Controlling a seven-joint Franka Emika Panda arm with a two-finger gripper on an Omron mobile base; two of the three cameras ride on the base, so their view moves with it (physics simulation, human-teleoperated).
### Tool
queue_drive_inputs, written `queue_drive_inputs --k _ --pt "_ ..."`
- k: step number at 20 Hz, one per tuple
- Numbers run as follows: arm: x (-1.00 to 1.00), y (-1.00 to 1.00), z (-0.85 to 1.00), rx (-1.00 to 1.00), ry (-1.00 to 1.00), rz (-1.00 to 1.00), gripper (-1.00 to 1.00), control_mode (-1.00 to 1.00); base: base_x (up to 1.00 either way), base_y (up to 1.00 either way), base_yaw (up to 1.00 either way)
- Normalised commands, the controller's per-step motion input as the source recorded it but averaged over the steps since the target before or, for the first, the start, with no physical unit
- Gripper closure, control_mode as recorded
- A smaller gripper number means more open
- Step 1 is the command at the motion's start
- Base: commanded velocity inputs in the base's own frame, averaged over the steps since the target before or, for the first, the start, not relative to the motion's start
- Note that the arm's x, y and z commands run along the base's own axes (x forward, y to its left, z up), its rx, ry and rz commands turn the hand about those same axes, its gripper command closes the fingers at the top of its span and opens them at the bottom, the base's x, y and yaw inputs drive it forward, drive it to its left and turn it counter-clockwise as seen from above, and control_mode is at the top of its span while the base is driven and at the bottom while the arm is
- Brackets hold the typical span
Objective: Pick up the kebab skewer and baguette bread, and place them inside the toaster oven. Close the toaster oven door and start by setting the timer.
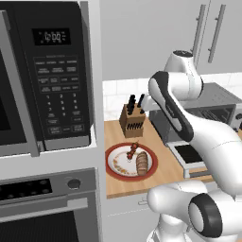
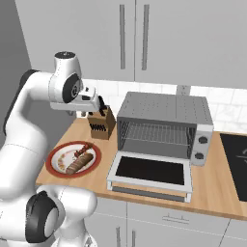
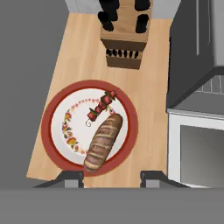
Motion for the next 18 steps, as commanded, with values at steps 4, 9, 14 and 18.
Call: queue_drive_inputs --k 4,9,14,18 --pt "-0.14 -0.17 -0.11 0.00 0.00 0.00 -1.00 -1.00 0.00 0.00 0.00" --pt "-0.46 -0.97 -0.32 0.12 -0.17 0.06 -1.00 -1.00 0.00 0.00 0.00" --pt "-0.25 -1.00 -0.30 0.14 -0.47 0.21 -1.00 -1.00 0.00 0.00 0.00" --pt "-0.25 -0.88 -0.58 0.09 -0.71 0.19 -1.00 -1.00 0.00 0.00 0.00"
